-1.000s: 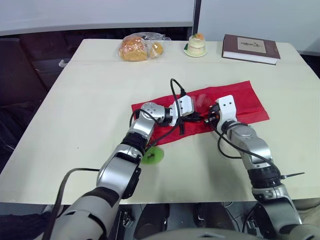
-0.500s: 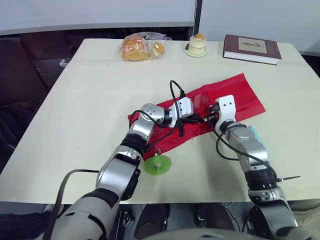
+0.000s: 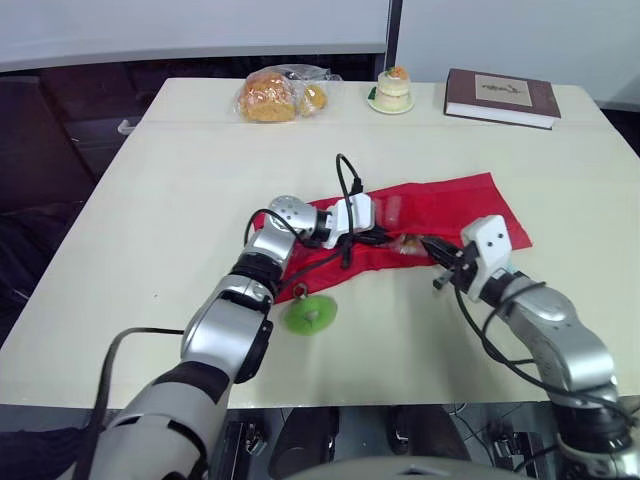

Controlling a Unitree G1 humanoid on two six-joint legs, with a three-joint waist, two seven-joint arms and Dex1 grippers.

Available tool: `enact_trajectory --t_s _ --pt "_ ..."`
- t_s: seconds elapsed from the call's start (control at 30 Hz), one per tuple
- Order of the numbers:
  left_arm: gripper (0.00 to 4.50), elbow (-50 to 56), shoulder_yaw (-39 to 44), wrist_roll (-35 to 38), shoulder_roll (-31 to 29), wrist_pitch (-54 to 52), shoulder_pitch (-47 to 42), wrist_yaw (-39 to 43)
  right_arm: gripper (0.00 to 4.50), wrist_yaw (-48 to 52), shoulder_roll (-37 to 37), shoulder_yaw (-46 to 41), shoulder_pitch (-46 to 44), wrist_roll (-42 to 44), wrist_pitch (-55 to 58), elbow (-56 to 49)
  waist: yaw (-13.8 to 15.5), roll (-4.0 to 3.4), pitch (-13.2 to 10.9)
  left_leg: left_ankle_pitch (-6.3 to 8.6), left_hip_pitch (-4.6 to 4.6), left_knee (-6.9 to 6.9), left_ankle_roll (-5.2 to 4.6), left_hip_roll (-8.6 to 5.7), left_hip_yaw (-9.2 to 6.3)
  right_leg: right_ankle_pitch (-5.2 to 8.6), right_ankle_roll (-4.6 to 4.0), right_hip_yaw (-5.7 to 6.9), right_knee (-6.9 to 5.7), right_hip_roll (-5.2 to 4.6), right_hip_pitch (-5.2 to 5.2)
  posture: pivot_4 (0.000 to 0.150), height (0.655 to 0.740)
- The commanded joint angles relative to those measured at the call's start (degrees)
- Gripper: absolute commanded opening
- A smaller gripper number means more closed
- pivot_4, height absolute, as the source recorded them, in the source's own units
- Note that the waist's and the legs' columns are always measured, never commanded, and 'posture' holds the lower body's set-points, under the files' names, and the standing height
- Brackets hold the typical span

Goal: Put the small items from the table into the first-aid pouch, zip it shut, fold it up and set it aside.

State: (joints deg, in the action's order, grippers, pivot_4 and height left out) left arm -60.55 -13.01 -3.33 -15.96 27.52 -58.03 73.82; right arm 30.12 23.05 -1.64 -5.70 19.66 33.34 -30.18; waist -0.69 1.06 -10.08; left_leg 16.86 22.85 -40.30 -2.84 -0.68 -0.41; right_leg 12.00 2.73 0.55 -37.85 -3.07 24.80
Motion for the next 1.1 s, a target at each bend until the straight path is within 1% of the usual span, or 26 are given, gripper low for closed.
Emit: enact_trajectory --t_s 0.03,0.13,0.27,0.47,0.53,0.57,0.6,0.63,0.83,0.87,0.9,0.97,1.0,1.1 --pt "0.0 -2.9 -0.4 -1.6 -2.7 4.5 -2.4 1.8 0.01 3.1 2.4 -5.7 2.9 4.6 -2.1 -5.5 0.0 0.0 0.0 0.0 -0.01 0.0 0.0 0.0 -0.02 0.0 0.0 0.01 0.01 0.0 -0.02 0.15 0.7289" --pt "0.0 -5.2 -0.5 -2.8 -4.0 6.3 -3.7 0.9 0.01 3.0 4.5 -8.2 4.7 4.2 -2.9 -5.7 0.0 0.01 0.0 0.0 -0.01 0.0 0.0 0.0 -0.01 0.0 0.0 0.01 0.01 0.01 -0.02 0.15 0.7289" --pt "0.0 -6.3 0.2 -2.2 -3.5 6.7 -4.3 1.0 0.01 1.9 4.1 -7.2 5.1 5.0 -1.7 -6.1 0.0 0.01 0.0 0.0 -0.04 0.0 0.0 0.02 -0.01 0.0 0.0 0.01 -0.02 0.01 -0.02 0.15 0.7289" --pt "0.0 -6.1 1.0 -1.3 -2.5 6.8 -4.0 1.3 0.01 1.7 2.8 1.8 1.6 2.9 -0.7 -3.9 0.0 0.01 0.0 0.0 -0.03 0.0 0.0 0.02 0.0 0.0 0.0 0.01 -0.02 0.01 -0.02 0.15 0.7289" --pt "0.0 -6.1 1.2 -1.4 -2.4 6.8 -3.9 1.3 0.96 1.2 2.4 4.0 0.0 1.8 -0.7 -2.2 0.1 0.01 0.0 0.0 -0.02 0.0 0.0 0.02 -0.01 0.0 0.0 0.02 -0.02 0.01 -0.02 0.15 0.7289" --pt "0.0 -6.1 1.2 -1.4 -2.3 6.8 -3.9 1.3 1.24 1.0 2.2 4.6 -0.6 1.5 -0.7 -1.6 0.2 0.02 0.0 0.0 -0.02 -0.01 0.0 0.02 0.0 0.0 0.0 0.02 -0.01 0.0 -0.02 0.15 0.7289" --pt "0.0 -6.1 1.3 -1.5 -2.3 6.8 -4.0 1.2 1.74 0.9 1.8 5.7 -1.5 1.4 -0.2 -0.5 0.2 0.02 0.0 0.0 0.01 -0.02 0.0 0.01 -0.01 0.0 0.0 0.03 0.0 0.0 -0.02 0.15 0.7289" --pt "0.0 -6.0 1.3 -1.5 -2.3 6.8 -4.0 1.2 2.07 0.9 1.4 6.8 -2.4 1.0 0.1 0.5 0.2 0.02 0.0 0.0 0.01 -0.01 0.0 0.0 -0.01 0.0 0.0 0.02 0.01 -0.01 -0.02 0.15 0.7289" --pt "0.0 -5.7 1.6 -1.6 -2.1 6.9 -3.8 1.2 2.07 0.8 -0.1 10.9 -6.4 -1.5 -0.2 5.9 0.1 0.02 0.0 0.0 0.0 -0.02 0.0 0.0 -0.03 0.0 0.0 0.04 -0.02 0.0 -0.02 0.15 0.7289" --pt "0.0 -5.6 1.7 -1.6 -2.0 7.0 -3.8 1.2 1.54 0.5 -0.7 11.2 -6.7 -1.4 0.2 6.4 0.1 0.02 0.0 0.0 0.0 -0.02 0.0 0.0 -0.03 0.0 0.0 0.04 -0.02 0.0 -0.02 0.15 0.7289" --pt "0.0 -5.6 1.7 -1.6 -2.0 7.0 -3.8 1.3 1.29 0.2 -1.3 11.3 -7.1 -1.4 0.5 6.8 0.1 0.02 0.0 0.0 0.0 -0.02 0.0 0.0 -0.03 0.0 0.0 0.04 -0.01 0.0 -0.02 0.15 0.7289" --pt "0.0 -5.5 1.8 -1.5 -2.0 7.0 -3.7 1.4 0.33 0.2 -1.9 12.0 -7.9 -2.1 0.1 7.8 0.1 0.02 0.0 0.0 0.0 -0.02 0.0 0.0 -0.02 0.0 0.0 0.04 -0.02 -0.01 -0.01 0.15 0.7289" --pt "0.0 -5.4 1.9 -1.5 -2.1 7.0 -3.7 1.5 0.07 0.1 -2.1 12.4 -8.2 -2.5 -0.1 8.3 0.1 0.02 0.0 0.0 0.0 -0.02 0.0 0.0 -0.03 0.0 0.0 0.04 -0.02 -0.01 -0.02 0.15 0.7289" --pt "0.0 -5.4 1.9 -1.5 -2.1 7.0 -3.6 1.5 0.07 0.0 -2.4 12.9 -9.1 -3.3 -0.2 9.7 0.1 0.02 0.0 0.0 0.01 -0.02 0.0 -0.01 -0.02 0.0 0.0 0.03 -0.01 -0.02 -0.02 0.15 0.7289"
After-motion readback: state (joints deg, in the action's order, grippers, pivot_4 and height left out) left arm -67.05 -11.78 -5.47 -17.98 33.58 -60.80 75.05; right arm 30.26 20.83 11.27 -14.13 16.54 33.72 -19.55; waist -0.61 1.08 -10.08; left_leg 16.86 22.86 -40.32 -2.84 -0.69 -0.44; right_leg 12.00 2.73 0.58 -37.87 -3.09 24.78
